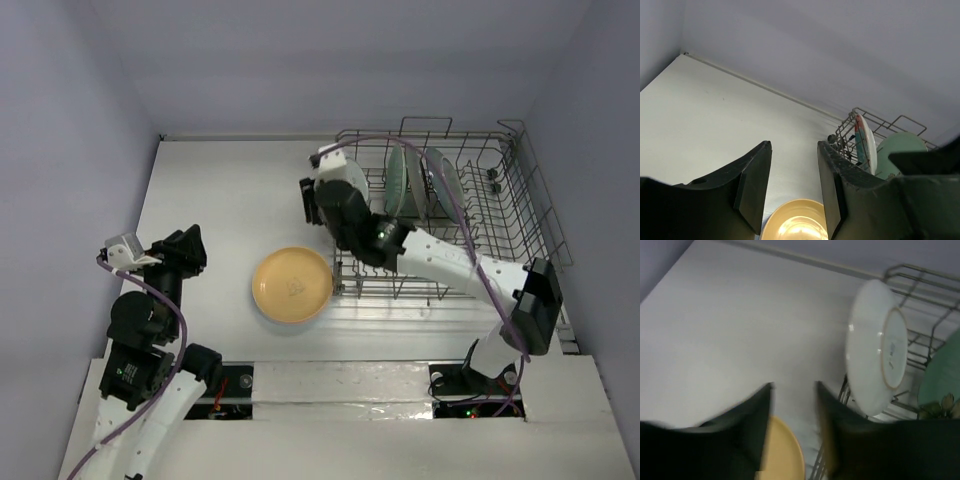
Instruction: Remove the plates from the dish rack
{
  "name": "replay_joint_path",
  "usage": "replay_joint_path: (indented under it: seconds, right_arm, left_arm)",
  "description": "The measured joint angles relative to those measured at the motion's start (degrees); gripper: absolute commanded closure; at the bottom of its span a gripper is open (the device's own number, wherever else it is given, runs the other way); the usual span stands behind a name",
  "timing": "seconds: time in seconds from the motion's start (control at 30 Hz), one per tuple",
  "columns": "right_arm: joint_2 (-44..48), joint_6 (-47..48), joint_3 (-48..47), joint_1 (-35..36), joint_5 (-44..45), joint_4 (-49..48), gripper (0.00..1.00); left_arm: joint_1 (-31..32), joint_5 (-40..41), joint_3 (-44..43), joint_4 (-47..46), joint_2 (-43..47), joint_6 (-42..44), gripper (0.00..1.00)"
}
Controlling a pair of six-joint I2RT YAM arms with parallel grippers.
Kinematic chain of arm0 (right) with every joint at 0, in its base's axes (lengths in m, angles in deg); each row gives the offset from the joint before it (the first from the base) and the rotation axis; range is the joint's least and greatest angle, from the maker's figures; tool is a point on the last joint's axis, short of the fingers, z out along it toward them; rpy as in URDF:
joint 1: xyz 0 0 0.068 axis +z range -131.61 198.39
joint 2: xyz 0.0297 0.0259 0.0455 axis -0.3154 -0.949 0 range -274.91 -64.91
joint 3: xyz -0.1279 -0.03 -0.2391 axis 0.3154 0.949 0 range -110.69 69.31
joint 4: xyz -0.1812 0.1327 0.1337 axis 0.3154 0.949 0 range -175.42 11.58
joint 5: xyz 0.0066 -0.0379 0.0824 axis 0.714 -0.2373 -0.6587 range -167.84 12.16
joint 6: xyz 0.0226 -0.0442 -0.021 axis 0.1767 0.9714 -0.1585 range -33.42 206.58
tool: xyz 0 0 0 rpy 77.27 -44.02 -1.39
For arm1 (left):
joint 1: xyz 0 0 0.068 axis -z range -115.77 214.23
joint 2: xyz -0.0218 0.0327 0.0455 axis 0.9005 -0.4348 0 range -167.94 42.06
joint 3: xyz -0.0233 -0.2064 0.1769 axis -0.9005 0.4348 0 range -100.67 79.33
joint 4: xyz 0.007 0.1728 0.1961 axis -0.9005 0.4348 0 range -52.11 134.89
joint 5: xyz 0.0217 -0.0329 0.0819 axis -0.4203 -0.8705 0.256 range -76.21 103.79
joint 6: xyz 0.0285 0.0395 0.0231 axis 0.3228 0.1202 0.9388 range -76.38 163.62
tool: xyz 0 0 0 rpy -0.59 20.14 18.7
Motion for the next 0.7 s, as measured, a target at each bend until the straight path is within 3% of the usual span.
replay_joint_path:
  seconds: [0.03,0.07,0.13,0.3,0.43,0.7]
  right_arm:
    - [-1.05,0.13,-2.12,-2.19,1.38,1.27,0.3]
    - [-2.47,0.28,-4.28,-4.11,2.43,2.29,0.16]
    - [-5.9,0.11,-8.24,-7.1,4.0,4.37,0.09]
    - [-16.37,1.36,-17.4,-11.19,6.08,9.84,0.08]
    - [-23.71,3.19,-23.58,-12.44,8.39,13.9,0.17]
    - [-27.06,5.11,-25.83,-14.12,13.18,17.0,0.5]
  left_arm:
    - [0.0,-0.07,0.07,-0.02,0.0,0.0,0.61]
    - [0.0,-0.22,0.15,-0.04,0.0,0.0,0.6]
    - [-0.13,-0.61,0.33,-0.04,-0.13,0.02,0.6]
    - [-0.48,-1.46,0.57,-0.04,-0.68,0.15,0.59]
    - [-0.48,-1.73,0.57,-0.04,-1.05,0.22,0.58]
    - [-0.48,-2.56,0.57,-0.07,-1.07,0.39,0.57]
